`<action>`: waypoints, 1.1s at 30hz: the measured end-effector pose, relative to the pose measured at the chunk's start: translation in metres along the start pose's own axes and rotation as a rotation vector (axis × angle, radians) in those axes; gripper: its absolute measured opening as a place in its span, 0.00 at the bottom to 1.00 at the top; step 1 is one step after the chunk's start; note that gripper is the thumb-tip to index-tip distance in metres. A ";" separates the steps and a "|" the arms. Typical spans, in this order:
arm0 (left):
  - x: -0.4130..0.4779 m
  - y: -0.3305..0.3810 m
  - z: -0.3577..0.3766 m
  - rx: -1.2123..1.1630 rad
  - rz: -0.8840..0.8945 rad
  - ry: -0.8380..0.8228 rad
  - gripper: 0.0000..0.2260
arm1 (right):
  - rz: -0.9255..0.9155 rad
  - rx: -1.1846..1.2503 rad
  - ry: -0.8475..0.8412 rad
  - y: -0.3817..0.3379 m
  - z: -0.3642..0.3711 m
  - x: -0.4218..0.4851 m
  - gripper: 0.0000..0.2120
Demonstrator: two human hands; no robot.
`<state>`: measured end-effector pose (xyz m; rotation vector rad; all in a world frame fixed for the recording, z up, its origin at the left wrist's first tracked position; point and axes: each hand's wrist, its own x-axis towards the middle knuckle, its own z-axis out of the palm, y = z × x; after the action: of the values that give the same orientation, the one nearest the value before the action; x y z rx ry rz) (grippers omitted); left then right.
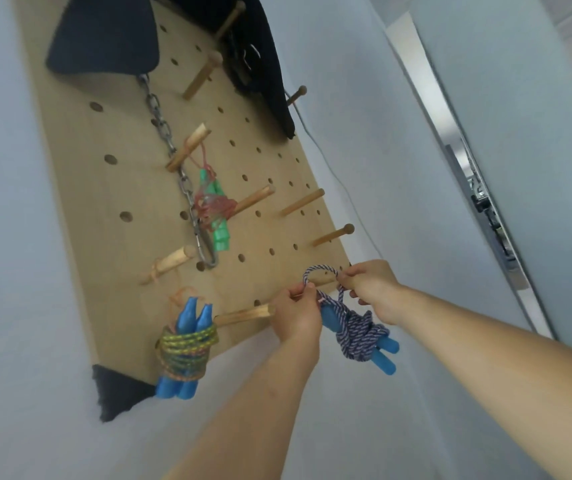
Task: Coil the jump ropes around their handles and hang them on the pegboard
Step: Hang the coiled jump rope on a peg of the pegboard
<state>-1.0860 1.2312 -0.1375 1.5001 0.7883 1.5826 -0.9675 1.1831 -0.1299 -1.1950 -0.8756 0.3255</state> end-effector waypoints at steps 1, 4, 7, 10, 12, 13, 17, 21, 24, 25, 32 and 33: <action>0.003 -0.002 0.000 0.015 -0.004 0.008 0.05 | -0.001 -0.015 -0.007 0.002 0.001 0.002 0.02; 0.008 -0.011 -0.001 0.063 -0.050 0.037 0.04 | -0.005 -0.040 -0.047 0.008 0.002 0.001 0.02; 0.007 -0.019 -0.002 0.031 -0.093 0.009 0.05 | -0.015 -0.071 -0.087 0.015 0.004 -0.002 0.04; 0.000 -0.023 -0.006 0.034 -0.098 -0.075 0.05 | -0.042 -0.091 -0.114 0.020 0.007 -0.008 0.05; -0.009 -0.022 -0.011 0.062 -0.051 -0.113 0.02 | -0.062 -0.100 -0.132 0.019 0.007 -0.013 0.04; -0.017 -0.021 -0.015 0.085 -0.017 -0.120 0.02 | -0.074 -0.115 -0.145 0.018 0.005 -0.016 0.04; -0.059 -0.022 -0.035 0.166 0.166 -0.136 0.13 | -0.140 -0.206 -0.155 0.024 -0.024 -0.029 0.05; -0.101 -0.042 -0.052 0.206 0.119 -0.434 0.07 | -0.146 -0.253 -0.157 0.047 -0.076 -0.066 0.04; -0.133 -0.069 -0.059 0.272 0.084 -0.634 0.06 | -0.010 -0.245 -0.207 0.081 -0.120 -0.108 0.04; -0.144 -0.079 -0.061 0.268 0.068 -0.676 0.06 | 0.033 -0.265 -0.221 0.094 -0.135 -0.123 0.04; -0.243 -0.189 -0.049 0.445 -0.001 -1.008 0.07 | 0.142 -0.678 -0.388 0.215 -0.216 -0.238 0.05; -0.258 -0.208 -0.045 0.508 0.013 -1.085 0.07 | 0.175 -0.717 -0.419 0.234 -0.225 -0.250 0.05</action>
<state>-1.1094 1.1116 -0.4484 2.3556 0.5169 0.3687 -0.9111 0.9577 -0.4676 -1.9159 -1.3146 0.4295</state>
